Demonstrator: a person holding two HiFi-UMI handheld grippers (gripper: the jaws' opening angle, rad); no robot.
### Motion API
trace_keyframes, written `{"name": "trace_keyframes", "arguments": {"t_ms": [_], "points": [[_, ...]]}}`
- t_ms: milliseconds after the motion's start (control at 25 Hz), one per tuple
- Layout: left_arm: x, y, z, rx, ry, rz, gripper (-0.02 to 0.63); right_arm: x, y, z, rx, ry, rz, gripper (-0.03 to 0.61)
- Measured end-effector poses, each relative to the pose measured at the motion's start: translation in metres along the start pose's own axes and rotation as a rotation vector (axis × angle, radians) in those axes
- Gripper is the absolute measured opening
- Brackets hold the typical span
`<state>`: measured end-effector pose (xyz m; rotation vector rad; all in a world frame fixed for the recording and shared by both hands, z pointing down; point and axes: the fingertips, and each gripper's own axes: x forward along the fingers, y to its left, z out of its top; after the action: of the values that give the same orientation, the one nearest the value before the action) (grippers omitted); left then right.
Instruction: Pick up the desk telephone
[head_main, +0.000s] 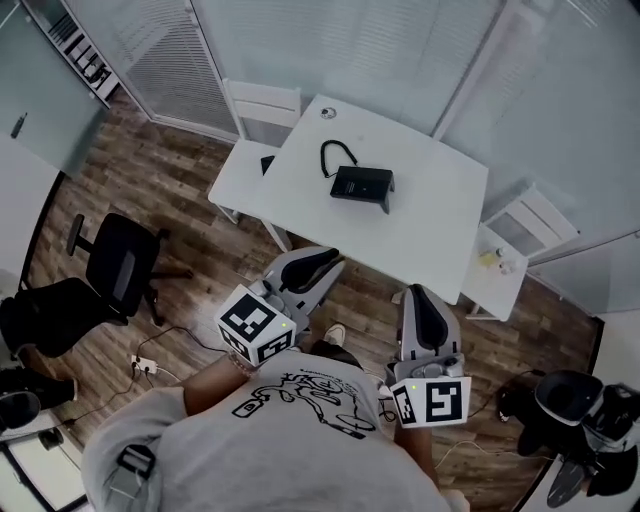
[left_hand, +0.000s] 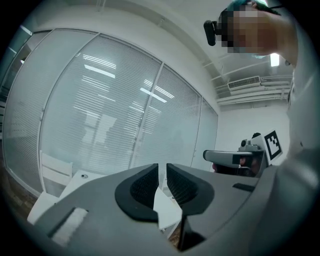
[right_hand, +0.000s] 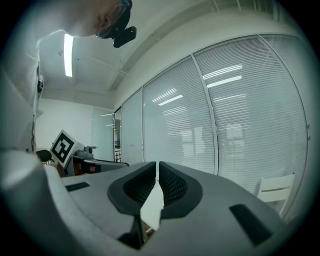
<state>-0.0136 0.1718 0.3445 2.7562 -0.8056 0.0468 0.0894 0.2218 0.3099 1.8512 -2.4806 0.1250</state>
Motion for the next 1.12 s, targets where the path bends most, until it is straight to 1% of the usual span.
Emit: {"name": "trace_keyframes", "arguments": {"t_ms": [240, 480, 680, 800, 960, 1120], "points": [[0.031, 0.002, -0.003, -0.009, 0.001, 0.027, 0.035, 0.015, -0.030, -0.002, -0.005, 0.014, 0.026, 0.018], [0.046, 0.013, -0.002, -0.010, -0.001, 0.022, 0.015, 0.036, -0.046, -0.009, 0.010, 0.033, 0.033, 0.018], [0.058, 0.042, -0.002, -0.024, 0.001, 0.025, 0.014, 0.062, -0.051, -0.011, 0.012, 0.034, 0.028, 0.018], [0.074, 0.060, 0.000, -0.029, 0.005, 0.002, 0.009, 0.085, -0.059, -0.013, 0.015, 0.040, 0.015, 0.018], [0.094, 0.092, 0.014, -0.021, 0.000, -0.032, 0.009, 0.126, -0.065, -0.009, 0.013, 0.043, -0.002, 0.018], [0.108, 0.135, 0.027, -0.014, 0.000, -0.042, 0.009, 0.171, -0.066, 0.000, 0.002, 0.034, -0.015, 0.018]]}}
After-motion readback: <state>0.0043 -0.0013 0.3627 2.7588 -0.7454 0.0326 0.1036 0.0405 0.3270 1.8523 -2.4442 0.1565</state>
